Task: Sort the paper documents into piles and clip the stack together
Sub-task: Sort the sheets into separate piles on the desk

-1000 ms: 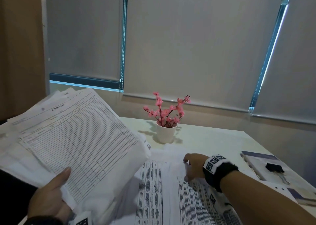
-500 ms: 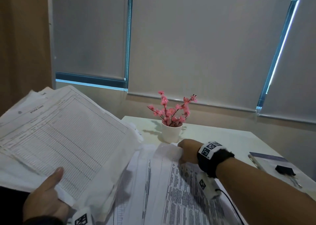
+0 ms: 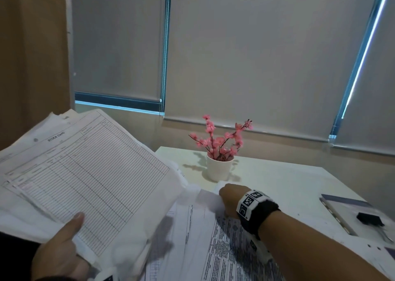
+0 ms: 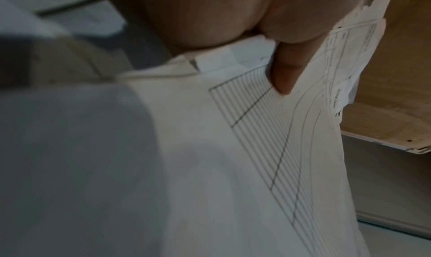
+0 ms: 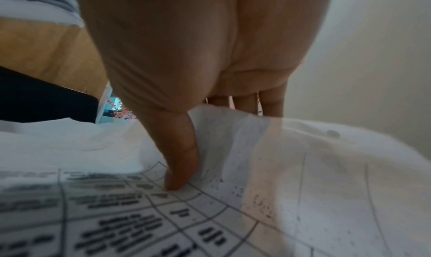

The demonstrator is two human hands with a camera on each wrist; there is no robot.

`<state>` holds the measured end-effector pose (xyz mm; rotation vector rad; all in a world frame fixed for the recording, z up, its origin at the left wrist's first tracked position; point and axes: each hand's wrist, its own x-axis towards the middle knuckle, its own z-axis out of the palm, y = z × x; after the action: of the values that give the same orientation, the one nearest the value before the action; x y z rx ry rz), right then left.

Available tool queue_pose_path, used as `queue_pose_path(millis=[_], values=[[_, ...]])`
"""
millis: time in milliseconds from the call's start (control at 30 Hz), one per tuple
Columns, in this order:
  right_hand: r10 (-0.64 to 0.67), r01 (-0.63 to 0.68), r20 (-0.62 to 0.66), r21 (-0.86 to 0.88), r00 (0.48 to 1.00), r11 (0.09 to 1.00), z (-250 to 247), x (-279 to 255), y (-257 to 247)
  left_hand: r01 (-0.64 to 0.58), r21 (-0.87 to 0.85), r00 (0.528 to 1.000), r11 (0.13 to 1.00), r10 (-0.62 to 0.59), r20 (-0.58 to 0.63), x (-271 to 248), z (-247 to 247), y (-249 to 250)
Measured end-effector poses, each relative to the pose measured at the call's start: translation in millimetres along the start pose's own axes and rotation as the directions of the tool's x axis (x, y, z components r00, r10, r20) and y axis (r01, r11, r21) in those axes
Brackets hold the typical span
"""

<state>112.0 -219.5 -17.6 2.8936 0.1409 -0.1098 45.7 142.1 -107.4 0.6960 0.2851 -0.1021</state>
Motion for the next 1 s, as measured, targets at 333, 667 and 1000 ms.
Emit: queue_pose_path(millis=[333,667,1000], values=[[0.000,0.003,-0.018,0.206,1.000,0.978,-24.3,-48.8,23.4,-0.297,0.102,0.933,0.950,0.311,-0.181,-9.3,24.1,-2.2],[-0.102,0.134,-0.127,0.269,0.987,0.954,-90.5,-153.3,57.6,-0.363,0.457,0.813,0.812,0.515,-0.270,-55.5,59.9,20.8],[-0.218,0.367,-0.561,0.167,0.799,0.915,-157.7,-209.6,65.0,-0.521,0.655,0.806,0.547,0.567,0.167,-102.7,151.2,9.8]])
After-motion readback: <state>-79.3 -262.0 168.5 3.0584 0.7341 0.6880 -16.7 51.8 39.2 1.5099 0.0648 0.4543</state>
